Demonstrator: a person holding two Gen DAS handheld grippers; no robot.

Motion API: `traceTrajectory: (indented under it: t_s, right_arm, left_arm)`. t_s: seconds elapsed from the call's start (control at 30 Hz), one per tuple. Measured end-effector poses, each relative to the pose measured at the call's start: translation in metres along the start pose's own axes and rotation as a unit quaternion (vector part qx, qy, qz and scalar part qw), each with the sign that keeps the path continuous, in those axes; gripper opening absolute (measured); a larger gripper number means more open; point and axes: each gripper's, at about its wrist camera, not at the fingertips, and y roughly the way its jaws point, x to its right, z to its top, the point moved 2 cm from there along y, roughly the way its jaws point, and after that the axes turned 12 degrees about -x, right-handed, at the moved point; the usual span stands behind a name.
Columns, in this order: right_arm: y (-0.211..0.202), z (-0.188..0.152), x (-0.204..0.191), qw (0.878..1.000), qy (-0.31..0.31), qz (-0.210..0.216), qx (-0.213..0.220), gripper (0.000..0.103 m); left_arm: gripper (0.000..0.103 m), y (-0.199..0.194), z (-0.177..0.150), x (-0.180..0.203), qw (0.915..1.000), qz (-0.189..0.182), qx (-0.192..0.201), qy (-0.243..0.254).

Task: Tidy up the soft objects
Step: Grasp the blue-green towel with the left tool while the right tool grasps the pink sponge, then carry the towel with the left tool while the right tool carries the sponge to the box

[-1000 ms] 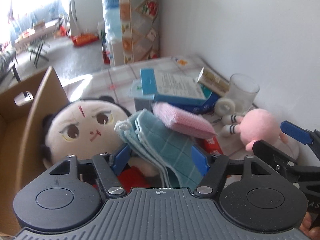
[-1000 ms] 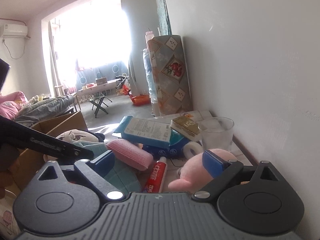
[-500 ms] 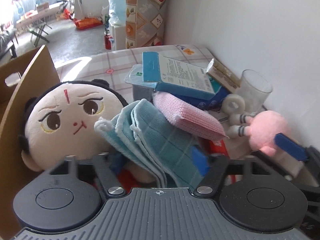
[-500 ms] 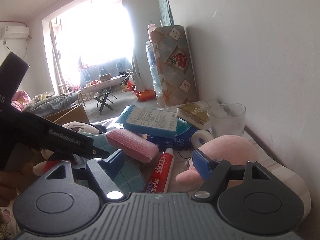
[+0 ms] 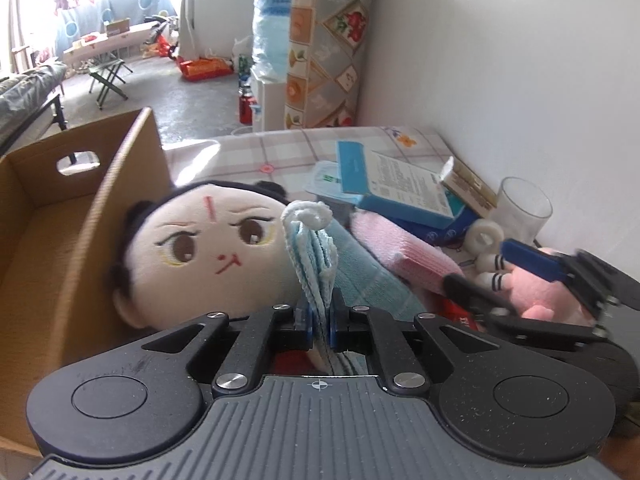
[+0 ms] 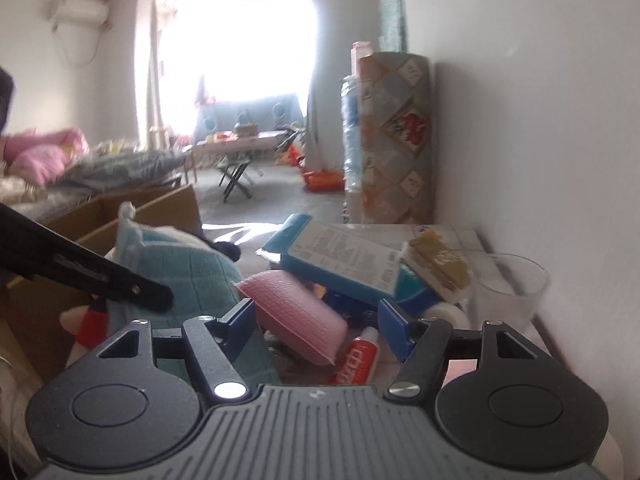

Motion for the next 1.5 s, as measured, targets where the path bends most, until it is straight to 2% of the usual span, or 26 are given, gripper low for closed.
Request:
traceTrajectory:
  t_s: [0.17, 0.3, 0.4, 0.53, 0.63, 0.83, 0.97, 1.17, 1.37, 1.5]
  right_arm:
    - [0.027, 0.010, -0.022, 0.998, -0.061, 0.004, -0.020, 0.069]
    - [0.044, 0.012, -0.032, 0.995, -0.095, -0.004, -0.039, 0.066]
    - [0.054, 0.013, -0.031, 0.994, -0.099, -0.011, -0.048, 0.062]
    - [0.058, 0.016, -0.020, 0.996, -0.069, -0.007, -0.051, 0.053]
    - [0.048, 0.017, -0.015, 0.998, -0.050, -0.009, -0.040, 0.044]
    - [0.031, 0.011, 0.004, 1.000, 0.008, -0.002, -0.028, 0.036]
    - [0.007, 0.012, 0.011, 0.999, 0.034, -0.001, -0.001, 0.035]
    - [-0.035, 0.020, 0.010, 0.998, 0.049, -0.002, 0.038, 0.035]
    - [-0.084, 0.031, -0.002, 0.996, 0.035, 0.014, 0.082, 0.035]
    - [-0.110, 0.050, -0.020, 0.992, 0.022, 0.055, 0.112, 0.035]
  left_arm:
    - [0.006, 0.012, -0.003, -0.014, 0.9997, -0.007, -0.015, -0.019]
    - [0.007, 0.014, -0.005, -0.019, 0.9994, -0.019, -0.013, -0.024]
    - [0.007, 0.018, -0.006, -0.020, 0.9993, -0.026, -0.014, -0.024]
    - [0.010, 0.020, -0.004, -0.016, 0.9995, -0.024, -0.018, -0.013]
    - [0.011, 0.023, -0.003, -0.011, 0.9995, -0.022, -0.024, 0.000]
    - [0.006, 0.019, -0.003, -0.005, 0.9996, -0.028, -0.009, 0.005]
    - [0.006, -0.004, -0.003, 0.001, 0.9976, -0.063, 0.026, 0.006]
    - [0.005, -0.037, -0.005, 0.006, 0.9930, -0.103, 0.058, -0.003]
    - [0.005, -0.089, -0.008, -0.008, 0.9885, -0.111, 0.101, -0.016]
    - [0.005, -0.129, -0.011, -0.031, 0.9863, -0.098, 0.130, -0.027]
